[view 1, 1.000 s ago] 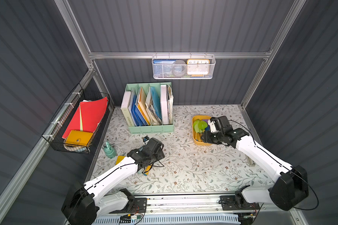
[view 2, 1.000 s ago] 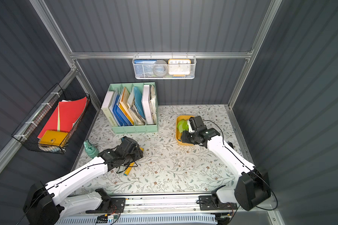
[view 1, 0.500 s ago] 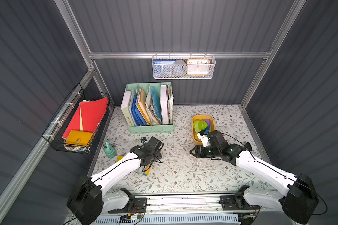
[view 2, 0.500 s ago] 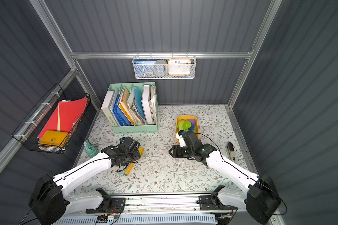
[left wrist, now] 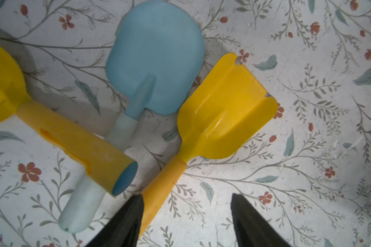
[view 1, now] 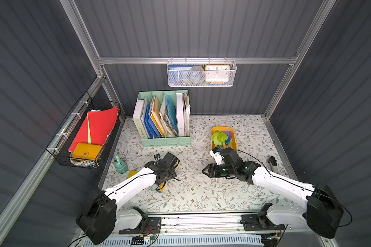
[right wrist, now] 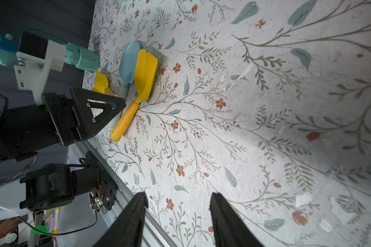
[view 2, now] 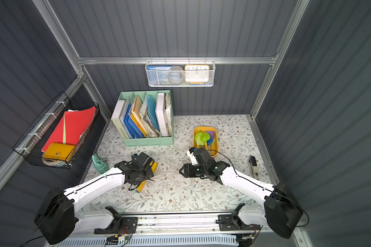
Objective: Put the shovel into the storage box
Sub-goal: Pick up the shovel from the center of the board.
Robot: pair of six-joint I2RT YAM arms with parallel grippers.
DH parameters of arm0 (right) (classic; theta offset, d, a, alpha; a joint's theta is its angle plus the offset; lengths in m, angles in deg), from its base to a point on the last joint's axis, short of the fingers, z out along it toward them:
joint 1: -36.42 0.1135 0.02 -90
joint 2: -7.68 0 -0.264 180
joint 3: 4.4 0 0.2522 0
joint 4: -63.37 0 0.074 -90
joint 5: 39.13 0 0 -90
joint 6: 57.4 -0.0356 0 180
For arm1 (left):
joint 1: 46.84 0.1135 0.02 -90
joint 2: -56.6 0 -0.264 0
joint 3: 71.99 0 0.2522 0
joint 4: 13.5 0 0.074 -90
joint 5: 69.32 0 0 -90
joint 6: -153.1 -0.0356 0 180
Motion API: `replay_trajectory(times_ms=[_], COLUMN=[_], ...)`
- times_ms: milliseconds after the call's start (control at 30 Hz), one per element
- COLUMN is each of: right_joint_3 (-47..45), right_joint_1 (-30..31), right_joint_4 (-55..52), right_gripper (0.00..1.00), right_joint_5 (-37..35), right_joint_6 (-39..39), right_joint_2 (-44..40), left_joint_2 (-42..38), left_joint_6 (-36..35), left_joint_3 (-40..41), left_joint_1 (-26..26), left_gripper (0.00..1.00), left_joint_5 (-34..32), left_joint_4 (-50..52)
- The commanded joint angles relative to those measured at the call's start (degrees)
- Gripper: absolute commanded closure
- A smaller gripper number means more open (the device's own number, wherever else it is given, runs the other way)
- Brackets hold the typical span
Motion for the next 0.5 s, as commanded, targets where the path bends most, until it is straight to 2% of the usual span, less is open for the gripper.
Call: replay_trajectory(times_ms=[0,300,467], right_joint_3=[-0.5,-0.8,-1.2], right_joint_1=[0.4,0.8,0.9], right_joint_4=[1.6,3.3,4.0], right_gripper=[0.46,0.46,0.46], right_joint_5=[0.1,0.6,0.3], right_joint_6=[-0.5,-1.2,-1.7], right_joint_2=[0.5,2.1,2.6], left_joint_2=[0.5,2.3,2.1], left_joint_6=[1.2,2.0,0.5], left_joint_3=[1.7,4.9,5.8], left_joint_1=[0.4,0.3,0.1], left_gripper=[0.30,0.31,0.39], left_joint_5=[0.4,0.9,3.7], left_joint_4=[0.5,-1.2,-3.5])
